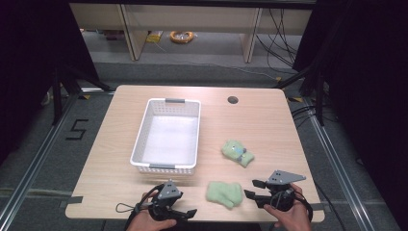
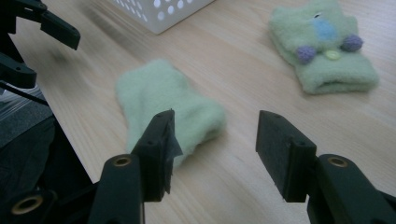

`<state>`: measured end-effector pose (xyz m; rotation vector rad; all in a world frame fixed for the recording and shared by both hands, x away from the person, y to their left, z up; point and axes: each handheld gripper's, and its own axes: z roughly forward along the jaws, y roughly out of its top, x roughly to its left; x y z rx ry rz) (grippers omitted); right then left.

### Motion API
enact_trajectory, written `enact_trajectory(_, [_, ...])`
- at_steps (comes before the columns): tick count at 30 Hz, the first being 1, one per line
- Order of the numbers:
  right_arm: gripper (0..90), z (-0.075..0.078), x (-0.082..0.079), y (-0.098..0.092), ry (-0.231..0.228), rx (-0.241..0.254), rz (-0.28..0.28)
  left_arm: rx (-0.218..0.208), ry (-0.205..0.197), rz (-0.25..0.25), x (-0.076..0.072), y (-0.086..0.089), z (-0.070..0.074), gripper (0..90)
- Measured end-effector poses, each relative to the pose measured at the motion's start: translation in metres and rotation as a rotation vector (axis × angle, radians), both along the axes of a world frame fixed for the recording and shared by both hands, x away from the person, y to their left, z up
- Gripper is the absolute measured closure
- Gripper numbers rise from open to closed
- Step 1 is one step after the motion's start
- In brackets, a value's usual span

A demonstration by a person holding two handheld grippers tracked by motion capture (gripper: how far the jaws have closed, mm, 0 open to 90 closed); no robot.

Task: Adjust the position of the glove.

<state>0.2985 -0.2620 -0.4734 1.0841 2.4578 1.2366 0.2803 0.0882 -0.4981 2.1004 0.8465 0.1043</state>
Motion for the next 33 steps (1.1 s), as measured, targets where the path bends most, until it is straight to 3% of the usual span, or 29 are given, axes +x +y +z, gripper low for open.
enact_trajectory(3, [51.5,-0.002,0.002,0.003,-0.013,-0.005,0.005,-0.003,-0.002,-0.005,0.005,-0.009,0.002,27.3])
enact_trajectory(6, [52.3,-0.001,0.003,0.006,0.005,-0.007,0.0,0.02,-0.017,-0.038,0.009,-0.013,0.003,31.1])
enact_trajectory(7, [53.4,-0.002,0.003,0.008,0.011,-0.012,-0.004,0.002,-0.007,-0.026,0.01,-0.018,0.002,31.1])
enact_trajectory(11, [55.7,-0.003,0.011,0.012,0.004,-0.034,0.016,0.014,0.0,-0.049,0.017,-0.03,0.001,37.0])
enact_trajectory(13, [56.4,-0.003,0.015,0.015,0.027,-0.039,0.012,0.023,0.004,-0.055,0.019,-0.039,-0.001,38.2])
enact_trajectory(14, [57.0,-0.005,0.022,0.016,0.02,-0.047,0.019,0.051,-0.01,-0.08,0.023,-0.045,-0.002,39.4])
enact_trajectory(16, [57.6,-0.005,0.027,0.019,0.027,-0.047,0.017,0.062,-0.015,-0.088,0.026,-0.051,-0.003,41.4])
enact_trajectory(17, [57.7,-0.005,0.028,0.021,0.056,-0.042,0.009,0.077,-0.01,-0.077,0.028,-0.053,-0.004,42.0])
enact_trajectory(20, [58.2,-0.008,0.034,0.025,0.041,-0.056,0.029,0.091,-0.016,-0.093,0.031,-0.056,-0.005,45.1])
enact_trajectory(22, [58.4,-0.011,0.038,0.028,0.051,-0.074,0.04,0.094,-0.018,-0.078,0.033,-0.06,-0.008,48.5])
enact_trajectory(24, [58.5,-0.016,0.042,0.033,0.099,-0.106,0.033,0.092,-0.012,-0.073,0.032,-0.066,-0.01,52.1])
enact_trajectory(26, [58.7,-0.019,0.042,0.034,0.092,-0.097,0.026,0.106,-0.022,-0.078,0.033,-0.067,-0.01,53.4])
enact_trajectory(29, [60.0,-0.022,0.044,0.032,0.121,-0.1,0.021,0.128,-0.026,-0.078,0.031,-0.069,-0.011,60.7])
enact_trajectory(30, [63.8,-0.024,0.044,0.032,0.124,-0.086,0.02,0.146,-0.055,-0.09,0.031,-0.068,-0.01,64.5])
enact_trajectory(31, [63.8,-0.024,0.044,0.032,0.124,-0.086,0.02,0.146,-0.055,-0.09,0.031,-0.068,-0.01,66.9])
enact_trajectory(32, [73.5,-0.024,0.044,0.031,0.135,-0.084,0.042,0.132,-0.047,-0.08,0.029,-0.069,-0.011,69.9])
enact_trajectory(33, [73.5,-0.024,0.044,0.031,0.135,-0.084,0.042,0.127,-0.042,-0.088,0.029,-0.069,-0.011,71.6])
